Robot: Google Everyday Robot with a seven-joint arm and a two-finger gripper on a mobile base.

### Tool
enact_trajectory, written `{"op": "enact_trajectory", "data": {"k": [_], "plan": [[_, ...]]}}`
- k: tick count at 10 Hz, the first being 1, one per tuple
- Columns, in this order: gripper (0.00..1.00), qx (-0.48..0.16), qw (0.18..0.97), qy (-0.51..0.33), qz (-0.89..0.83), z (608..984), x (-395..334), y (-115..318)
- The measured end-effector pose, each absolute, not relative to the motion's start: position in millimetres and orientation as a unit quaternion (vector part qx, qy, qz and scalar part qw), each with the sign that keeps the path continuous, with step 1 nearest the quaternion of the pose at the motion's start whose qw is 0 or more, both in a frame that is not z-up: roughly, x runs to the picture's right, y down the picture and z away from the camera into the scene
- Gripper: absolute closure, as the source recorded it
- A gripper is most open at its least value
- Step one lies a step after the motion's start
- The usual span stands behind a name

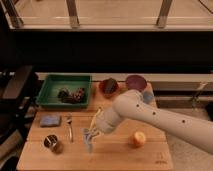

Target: Place towel in metal cup

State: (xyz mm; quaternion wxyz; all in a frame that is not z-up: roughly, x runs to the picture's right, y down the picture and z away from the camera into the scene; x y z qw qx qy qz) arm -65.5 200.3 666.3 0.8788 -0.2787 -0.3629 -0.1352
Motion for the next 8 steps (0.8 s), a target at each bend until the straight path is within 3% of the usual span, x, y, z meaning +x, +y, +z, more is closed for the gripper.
{"op": "enact_trajectory", "data": {"k": [8], "plan": [[1.00, -0.245, 0.821, -0.453, -0.244, 651.6, -265.6, 174.6]]}}
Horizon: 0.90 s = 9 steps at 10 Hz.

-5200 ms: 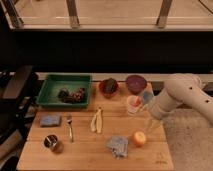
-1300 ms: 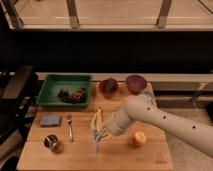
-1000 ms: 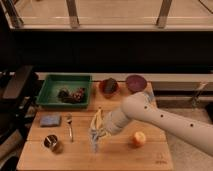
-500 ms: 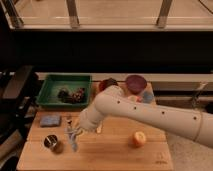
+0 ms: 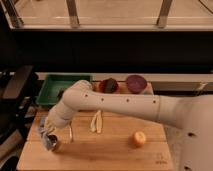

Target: Place towel in metal cup

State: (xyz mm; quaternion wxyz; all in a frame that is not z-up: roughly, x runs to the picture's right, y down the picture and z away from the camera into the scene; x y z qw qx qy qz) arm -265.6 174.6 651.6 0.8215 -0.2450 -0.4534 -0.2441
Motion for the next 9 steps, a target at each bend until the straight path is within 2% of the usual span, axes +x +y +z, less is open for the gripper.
{"op": "enact_trajectory", "data": {"k": [2, 6, 9], "plan": [[0.96, -0.245, 0.815, -0.461, -0.249, 659.4, -288.4, 173.6], [0.57, -0.255, 0.814, -0.463, -0.239, 681.9, -283.3, 172.4], [0.26, -0.276, 0.812, -0.464, -0.223, 700.9, -266.5, 191.0]]}}
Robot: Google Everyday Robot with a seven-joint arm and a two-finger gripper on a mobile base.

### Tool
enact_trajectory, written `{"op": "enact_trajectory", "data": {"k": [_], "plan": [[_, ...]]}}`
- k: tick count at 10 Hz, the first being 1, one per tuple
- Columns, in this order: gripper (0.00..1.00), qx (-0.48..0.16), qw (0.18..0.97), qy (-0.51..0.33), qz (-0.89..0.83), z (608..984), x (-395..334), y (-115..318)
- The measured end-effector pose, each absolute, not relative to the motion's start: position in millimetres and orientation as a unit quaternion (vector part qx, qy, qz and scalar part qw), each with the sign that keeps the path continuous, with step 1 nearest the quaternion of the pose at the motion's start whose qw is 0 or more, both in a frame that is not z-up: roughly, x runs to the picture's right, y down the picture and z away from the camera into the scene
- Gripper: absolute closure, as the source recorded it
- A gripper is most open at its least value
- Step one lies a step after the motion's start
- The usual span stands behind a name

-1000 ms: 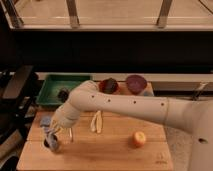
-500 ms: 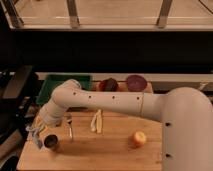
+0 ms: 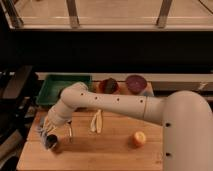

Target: Place towel in metal cup

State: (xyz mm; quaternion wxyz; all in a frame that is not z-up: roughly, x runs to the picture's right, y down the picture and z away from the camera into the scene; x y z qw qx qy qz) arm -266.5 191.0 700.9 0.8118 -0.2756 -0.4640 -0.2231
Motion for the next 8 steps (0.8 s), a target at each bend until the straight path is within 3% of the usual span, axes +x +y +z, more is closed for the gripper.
{"op": "enact_trajectory", "data": {"k": [1, 8], "plan": [[0.21, -0.281, 0.811, -0.465, -0.217, 702.9, -260.8, 195.8], [0.20, -0.278, 0.812, -0.467, -0.211, 690.2, -247.1, 197.3]]}}
